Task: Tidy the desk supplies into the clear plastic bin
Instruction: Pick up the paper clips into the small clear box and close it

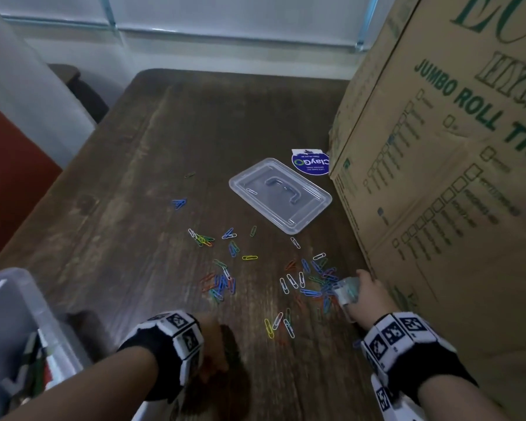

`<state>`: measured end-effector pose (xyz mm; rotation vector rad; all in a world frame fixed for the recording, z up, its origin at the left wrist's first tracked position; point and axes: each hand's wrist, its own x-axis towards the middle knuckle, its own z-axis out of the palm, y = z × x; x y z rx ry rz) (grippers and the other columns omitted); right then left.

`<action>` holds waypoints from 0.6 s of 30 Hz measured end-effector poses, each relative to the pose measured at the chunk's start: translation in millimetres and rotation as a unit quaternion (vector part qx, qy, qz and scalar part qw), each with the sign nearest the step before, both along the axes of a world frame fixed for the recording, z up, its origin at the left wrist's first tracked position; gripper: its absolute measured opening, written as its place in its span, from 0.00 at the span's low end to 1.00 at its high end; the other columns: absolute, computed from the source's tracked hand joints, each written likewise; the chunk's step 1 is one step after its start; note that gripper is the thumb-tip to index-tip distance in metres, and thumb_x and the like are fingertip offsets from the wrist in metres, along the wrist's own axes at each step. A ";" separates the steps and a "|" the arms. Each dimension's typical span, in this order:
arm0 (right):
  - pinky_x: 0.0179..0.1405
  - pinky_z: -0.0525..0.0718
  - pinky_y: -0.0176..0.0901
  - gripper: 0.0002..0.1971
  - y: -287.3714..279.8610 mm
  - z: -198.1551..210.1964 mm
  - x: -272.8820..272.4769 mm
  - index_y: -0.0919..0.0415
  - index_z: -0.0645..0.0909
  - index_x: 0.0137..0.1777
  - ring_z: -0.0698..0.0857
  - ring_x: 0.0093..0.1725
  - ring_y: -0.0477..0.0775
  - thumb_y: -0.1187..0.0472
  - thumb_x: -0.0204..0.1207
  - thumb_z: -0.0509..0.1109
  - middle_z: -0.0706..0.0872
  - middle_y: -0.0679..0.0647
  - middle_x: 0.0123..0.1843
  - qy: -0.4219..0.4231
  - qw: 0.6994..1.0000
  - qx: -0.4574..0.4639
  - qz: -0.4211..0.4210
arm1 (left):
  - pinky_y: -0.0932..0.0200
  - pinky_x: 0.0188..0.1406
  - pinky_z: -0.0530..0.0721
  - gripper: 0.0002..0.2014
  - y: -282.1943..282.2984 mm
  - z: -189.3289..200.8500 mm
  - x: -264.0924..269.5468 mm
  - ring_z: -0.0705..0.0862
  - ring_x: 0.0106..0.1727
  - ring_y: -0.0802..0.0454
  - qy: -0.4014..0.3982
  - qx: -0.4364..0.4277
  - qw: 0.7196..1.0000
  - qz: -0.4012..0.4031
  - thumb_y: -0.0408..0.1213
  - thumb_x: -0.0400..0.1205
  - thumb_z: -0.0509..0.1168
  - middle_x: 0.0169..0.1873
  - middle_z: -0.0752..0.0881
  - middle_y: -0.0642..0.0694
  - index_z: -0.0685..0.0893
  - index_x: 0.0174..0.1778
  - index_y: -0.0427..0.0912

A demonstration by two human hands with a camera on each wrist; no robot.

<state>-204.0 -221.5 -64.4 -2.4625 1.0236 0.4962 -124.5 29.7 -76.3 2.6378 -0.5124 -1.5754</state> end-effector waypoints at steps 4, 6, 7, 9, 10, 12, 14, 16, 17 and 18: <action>0.64 0.76 0.48 0.38 -5.4 -10.6 -5.8 0.61 0.55 0.79 0.75 0.70 0.65 0.58 0.74 0.72 0.70 0.66 0.74 0.005 0.998 0.048 -0.051 | 0.61 0.46 0.87 0.07 -8.7 0.1 24.2 0.87 0.41 0.56 -0.008 -0.164 0.969 0.184 0.36 0.77 0.69 0.33 0.88 0.53 0.83 0.34 0.52; 0.61 0.78 0.47 0.37 -5.5 -16.3 -7.4 0.61 0.57 0.78 0.78 0.67 0.65 0.56 0.74 0.72 0.73 0.66 0.72 -0.006 0.996 0.060 -0.067 | 0.58 0.55 0.84 0.05 -19.2 6.2 30.0 0.83 0.51 0.55 -0.030 -0.194 0.963 0.187 0.39 0.76 0.71 0.43 0.84 0.54 0.82 0.38 0.54; 0.59 0.78 0.47 0.35 -5.6 -18.0 -7.3 0.62 0.58 0.77 0.79 0.65 0.65 0.54 0.74 0.71 0.75 0.67 0.70 -0.023 0.995 0.062 -0.079 | 0.59 0.57 0.82 0.04 -24.5 9.6 29.9 0.82 0.52 0.56 -0.040 -0.205 0.964 0.164 0.39 0.75 0.71 0.43 0.83 0.56 0.83 0.40 0.54; 0.54 0.76 0.47 0.30 -5.7 -16.2 -3.4 0.66 0.63 0.73 0.80 0.63 0.66 0.52 0.76 0.67 0.77 0.68 0.68 -0.055 0.991 0.061 -0.101 | 0.63 0.54 0.79 0.07 -34.7 12.8 23.9 0.81 0.47 0.61 -0.028 -0.212 0.975 0.067 0.38 0.75 0.71 0.40 0.83 0.60 0.87 0.48 0.52; 0.52 0.75 0.47 0.28 -6.7 -14.2 0.0 0.68 0.65 0.72 0.80 0.63 0.66 0.52 0.78 0.64 0.78 0.69 0.67 -0.062 0.991 0.056 -0.108 | 0.65 0.50 0.79 0.10 -39.0 9.1 18.8 0.81 0.43 0.64 0.005 -0.208 0.978 0.018 0.36 0.76 0.71 0.39 0.84 0.60 0.88 0.52 0.50; 0.47 0.72 0.46 0.24 -10.4 -8.7 5.4 0.70 0.68 0.69 0.80 0.61 0.67 0.52 0.81 0.58 0.79 0.70 0.64 -0.071 0.990 0.054 -0.112 | 0.67 0.40 0.81 0.15 -47.3 -0.1 2.8 0.81 0.36 0.63 0.125 -0.181 0.975 -0.036 0.31 0.78 0.67 0.44 0.88 0.50 0.86 0.60 0.45; 0.44 0.73 0.46 0.22 -14.3 -7.7 9.0 0.71 0.72 0.63 0.83 0.57 0.67 0.52 0.82 0.55 0.82 0.70 0.59 -0.105 0.985 0.063 -0.121 | 0.68 0.36 0.80 0.18 -52.0 -11.1 -8.3 0.81 0.37 0.60 0.203 -0.133 0.969 -0.041 0.27 0.80 0.63 0.52 0.86 0.40 0.81 0.65 0.43; 0.45 0.80 0.51 0.20 -17.7 -9.2 9.6 0.70 0.75 0.56 0.86 0.49 0.67 0.52 0.81 0.55 0.85 0.69 0.50 -0.156 0.973 0.103 -0.135 | 0.65 0.42 0.81 0.15 -56.5 -14.8 -7.3 0.82 0.44 0.56 0.160 -0.154 0.975 0.000 0.29 0.79 0.63 0.55 0.85 0.45 0.83 0.56 0.51; 0.43 0.82 0.51 0.19 -18.3 -9.7 9.3 0.68 0.76 0.53 0.87 0.43 0.66 0.52 0.81 0.54 0.86 0.67 0.45 -0.185 0.962 0.140 -0.147 | 0.62 0.48 0.81 0.13 -58.0 -13.0 -3.0 0.81 0.48 0.55 0.096 -0.173 0.980 0.022 0.32 0.79 0.63 0.55 0.84 0.49 0.84 0.53 0.54; 0.37 0.82 0.48 0.17 -17.9 -9.9 8.9 0.67 0.75 0.50 0.86 0.37 0.63 0.53 0.82 0.54 0.85 0.64 0.40 -0.205 0.948 0.183 -0.159 | 0.61 0.53 0.80 0.10 -58.6 -9.5 2.8 0.80 0.50 0.55 0.020 -0.187 0.981 0.041 0.36 0.79 0.64 0.52 0.83 0.52 0.84 0.53 0.54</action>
